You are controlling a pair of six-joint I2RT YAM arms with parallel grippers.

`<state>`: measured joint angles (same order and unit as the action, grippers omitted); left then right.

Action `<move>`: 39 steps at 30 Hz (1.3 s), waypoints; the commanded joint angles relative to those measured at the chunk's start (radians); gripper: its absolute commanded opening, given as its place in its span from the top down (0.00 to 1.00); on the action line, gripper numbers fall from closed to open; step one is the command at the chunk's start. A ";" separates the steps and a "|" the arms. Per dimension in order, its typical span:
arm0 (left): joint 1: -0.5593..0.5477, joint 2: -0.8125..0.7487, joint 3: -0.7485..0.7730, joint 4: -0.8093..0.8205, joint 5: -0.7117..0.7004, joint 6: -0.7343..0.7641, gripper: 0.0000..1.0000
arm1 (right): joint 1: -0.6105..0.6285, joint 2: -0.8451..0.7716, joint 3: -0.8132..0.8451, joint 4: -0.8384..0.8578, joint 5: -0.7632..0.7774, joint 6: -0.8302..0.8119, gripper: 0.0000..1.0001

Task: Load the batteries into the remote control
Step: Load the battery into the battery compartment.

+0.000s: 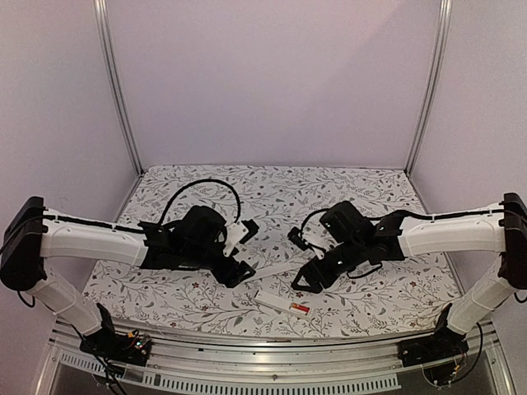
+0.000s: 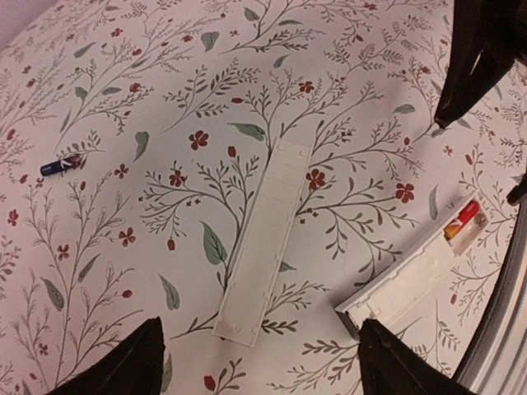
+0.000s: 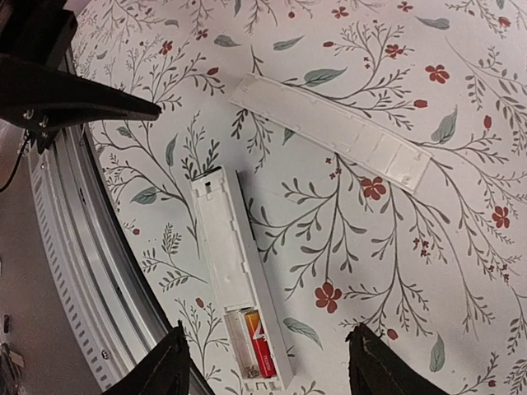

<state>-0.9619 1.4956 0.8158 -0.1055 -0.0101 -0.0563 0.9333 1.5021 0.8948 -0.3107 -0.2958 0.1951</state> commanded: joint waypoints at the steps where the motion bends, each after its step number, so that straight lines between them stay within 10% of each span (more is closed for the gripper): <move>1: 0.000 -0.030 -0.055 0.069 -0.067 -0.097 0.19 | 0.039 0.088 0.051 -0.103 -0.021 -0.079 0.36; 39: 0.013 -0.011 -0.055 0.089 -0.123 -0.061 0.18 | 0.090 0.244 0.090 -0.112 0.019 -0.160 0.66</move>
<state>-0.9573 1.4815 0.7654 -0.0364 -0.1211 -0.1249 1.0145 1.7237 0.9630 -0.4263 -0.2958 0.0444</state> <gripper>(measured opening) 0.817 0.341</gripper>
